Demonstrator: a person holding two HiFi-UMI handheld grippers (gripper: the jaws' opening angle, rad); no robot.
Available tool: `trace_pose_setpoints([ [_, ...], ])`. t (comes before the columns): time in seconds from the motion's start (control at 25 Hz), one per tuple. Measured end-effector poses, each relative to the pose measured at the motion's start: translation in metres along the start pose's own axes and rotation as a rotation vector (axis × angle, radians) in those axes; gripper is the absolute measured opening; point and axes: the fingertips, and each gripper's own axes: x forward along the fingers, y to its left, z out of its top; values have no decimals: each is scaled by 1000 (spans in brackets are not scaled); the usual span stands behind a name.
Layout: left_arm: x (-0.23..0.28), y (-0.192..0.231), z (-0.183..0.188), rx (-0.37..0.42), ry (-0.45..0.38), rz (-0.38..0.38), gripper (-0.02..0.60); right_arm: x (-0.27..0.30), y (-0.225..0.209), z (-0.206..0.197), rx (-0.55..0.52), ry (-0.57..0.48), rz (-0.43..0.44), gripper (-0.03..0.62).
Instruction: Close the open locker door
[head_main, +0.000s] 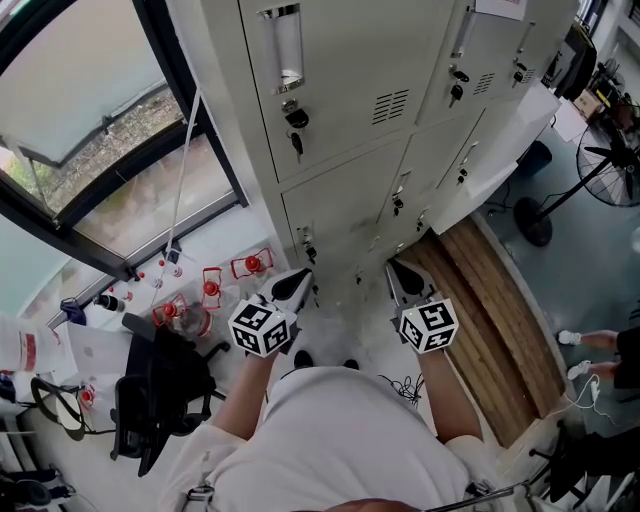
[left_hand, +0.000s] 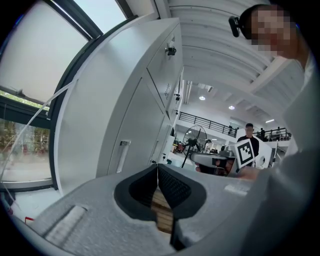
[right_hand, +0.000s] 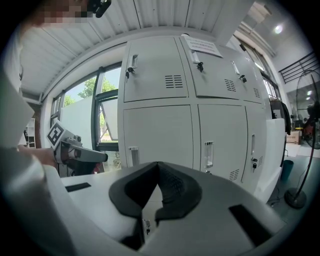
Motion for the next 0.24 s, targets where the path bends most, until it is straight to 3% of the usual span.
trace_pose_setpoints([
  [0.24, 1, -1, -4, -6, 2, 2, 15, 3, 2, -3, 4, 7, 8, 3],
])
